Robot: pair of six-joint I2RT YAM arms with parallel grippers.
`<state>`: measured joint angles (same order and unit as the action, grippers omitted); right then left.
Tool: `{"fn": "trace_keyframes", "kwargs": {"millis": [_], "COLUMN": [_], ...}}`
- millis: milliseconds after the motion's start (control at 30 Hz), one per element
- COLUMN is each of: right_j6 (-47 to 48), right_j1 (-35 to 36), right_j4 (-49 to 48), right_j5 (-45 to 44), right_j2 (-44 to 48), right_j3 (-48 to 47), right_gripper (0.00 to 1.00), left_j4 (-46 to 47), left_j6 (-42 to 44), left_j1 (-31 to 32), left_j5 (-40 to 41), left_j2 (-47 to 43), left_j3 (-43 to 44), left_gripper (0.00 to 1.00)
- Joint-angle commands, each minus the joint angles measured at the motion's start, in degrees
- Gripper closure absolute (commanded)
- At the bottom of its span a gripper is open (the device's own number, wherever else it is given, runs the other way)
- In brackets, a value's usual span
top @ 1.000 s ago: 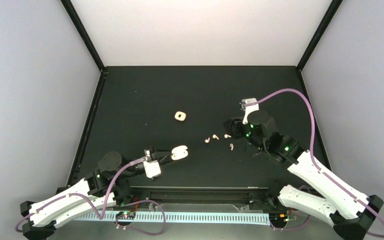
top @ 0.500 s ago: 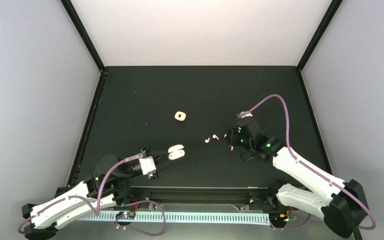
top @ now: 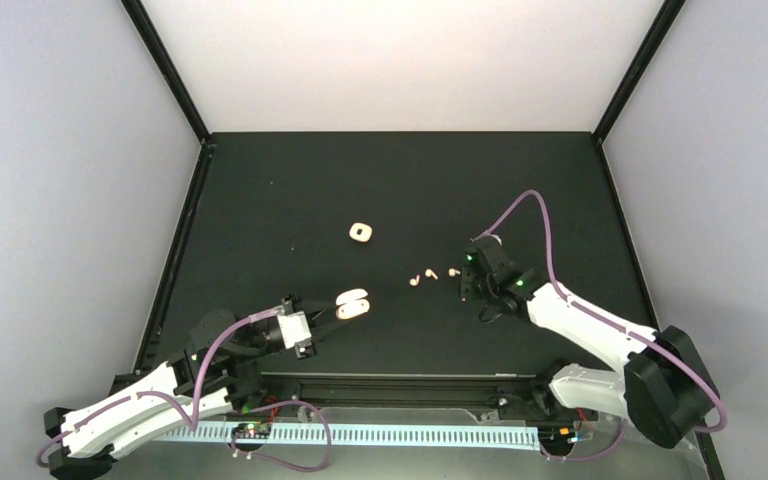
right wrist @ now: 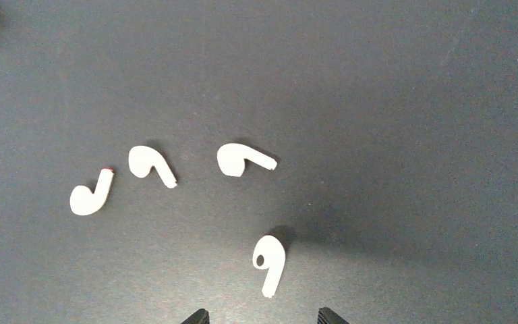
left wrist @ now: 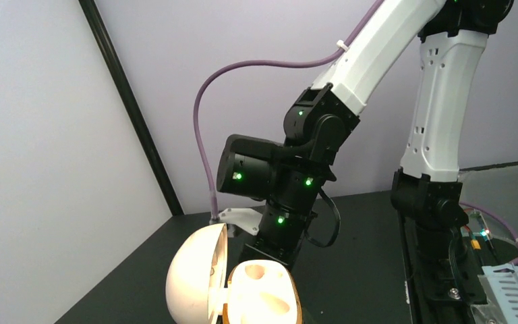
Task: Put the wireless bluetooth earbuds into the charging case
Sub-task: Pick up the earbud from the center of the board.
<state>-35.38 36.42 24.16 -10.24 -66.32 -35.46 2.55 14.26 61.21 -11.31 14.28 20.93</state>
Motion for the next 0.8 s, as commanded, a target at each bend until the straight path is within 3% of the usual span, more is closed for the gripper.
{"fn": "trace_keyframes", "kwargs": {"millis": [0,767], "right_j6": [1.3,4.1], "right_j1": [-0.9,-2.1], "right_j4": [-2.1,-7.1], "right_j5": [-1.1,0.1], "right_j2": [-1.9,-11.1], "right_j3": [1.1,-1.2], "right_gripper": [0.60,0.65], "left_j4": [1.0,1.2], "left_j6": [-0.6,-0.6], "left_j1": [0.2,0.2], "left_j5": [0.1,-0.2], "left_j2": [0.5,1.5], "left_j3": [0.8,0.6], "left_gripper": [0.99,0.98]}}
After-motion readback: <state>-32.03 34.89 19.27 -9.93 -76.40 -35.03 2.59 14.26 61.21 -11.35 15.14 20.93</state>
